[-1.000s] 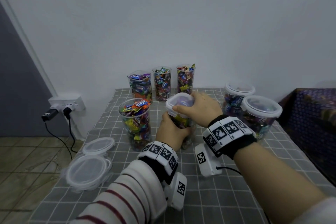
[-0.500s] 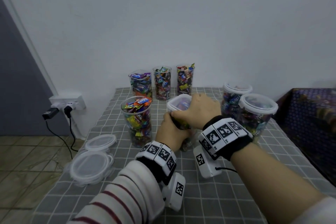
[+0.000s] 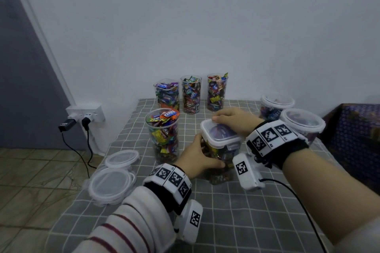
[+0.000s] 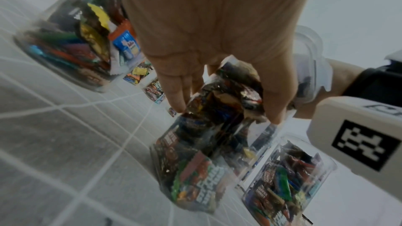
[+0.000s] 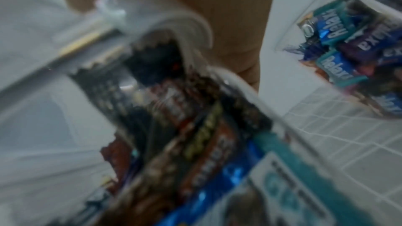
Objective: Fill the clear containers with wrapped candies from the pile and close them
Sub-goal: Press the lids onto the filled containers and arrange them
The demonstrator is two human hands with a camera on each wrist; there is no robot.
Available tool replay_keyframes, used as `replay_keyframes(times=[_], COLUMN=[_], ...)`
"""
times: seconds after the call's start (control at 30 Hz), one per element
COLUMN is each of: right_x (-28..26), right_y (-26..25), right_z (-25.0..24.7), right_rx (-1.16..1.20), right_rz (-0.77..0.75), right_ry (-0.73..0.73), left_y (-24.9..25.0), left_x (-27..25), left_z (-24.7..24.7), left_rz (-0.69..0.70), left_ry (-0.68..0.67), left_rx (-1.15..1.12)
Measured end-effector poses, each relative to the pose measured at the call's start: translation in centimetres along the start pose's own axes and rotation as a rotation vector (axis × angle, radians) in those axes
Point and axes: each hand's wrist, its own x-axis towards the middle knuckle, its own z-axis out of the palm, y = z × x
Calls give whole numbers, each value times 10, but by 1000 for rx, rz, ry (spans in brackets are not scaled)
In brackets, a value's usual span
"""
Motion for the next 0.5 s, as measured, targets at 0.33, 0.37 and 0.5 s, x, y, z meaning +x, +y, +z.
replay_keyframes(times=[0.33,0.37,0.5], right_x=[-5,-10,-30], right_y=[13,16,38], right_z=[10,11,9], right_rx=[262,288,412], right_rz=[-7,-17,-62], right_ry=[94,97,-10], left_y=[-1,-2,-1], left_x=[3,3,2], left_z=[-2,-2,-5], left_rz=[6,6,21], left_ry=[-76,-92,-162], left_rx=[-79,-92,-135])
